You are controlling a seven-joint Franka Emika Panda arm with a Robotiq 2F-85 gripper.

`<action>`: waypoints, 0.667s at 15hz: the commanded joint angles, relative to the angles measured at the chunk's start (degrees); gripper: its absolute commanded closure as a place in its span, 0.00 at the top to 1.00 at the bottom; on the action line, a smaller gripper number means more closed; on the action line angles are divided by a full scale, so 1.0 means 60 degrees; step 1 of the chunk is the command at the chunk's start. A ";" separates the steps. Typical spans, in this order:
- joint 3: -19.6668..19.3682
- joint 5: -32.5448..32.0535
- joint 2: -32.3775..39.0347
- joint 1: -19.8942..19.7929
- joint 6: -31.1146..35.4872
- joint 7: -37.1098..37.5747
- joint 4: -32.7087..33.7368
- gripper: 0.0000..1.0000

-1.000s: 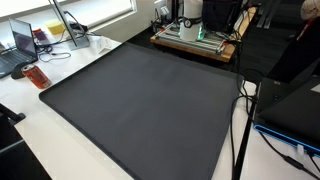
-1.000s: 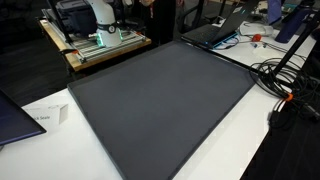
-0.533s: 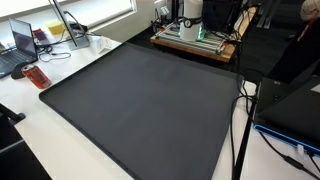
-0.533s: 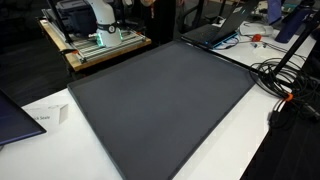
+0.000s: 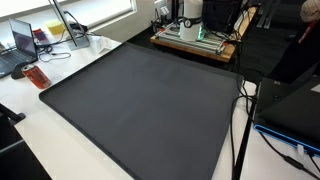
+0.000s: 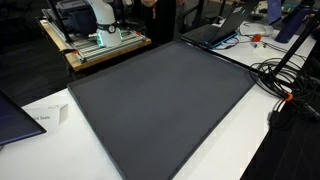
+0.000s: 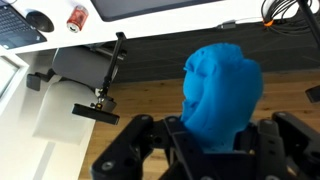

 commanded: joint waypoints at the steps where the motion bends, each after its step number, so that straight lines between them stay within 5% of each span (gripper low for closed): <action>1: 0.0408 -0.0790 0.0031 -0.0272 -0.0099 0.0328 0.0774 0.00; 7: 0.0895 -0.2044 0.0055 -0.0356 0.0035 0.0599 0.1464 0.00; 8: 0.0937 -0.2195 0.0062 -0.0368 0.0072 0.0633 0.1517 0.25; 10: 0.1012 -0.2580 0.0096 -0.0402 0.0000 0.0732 0.1596 0.33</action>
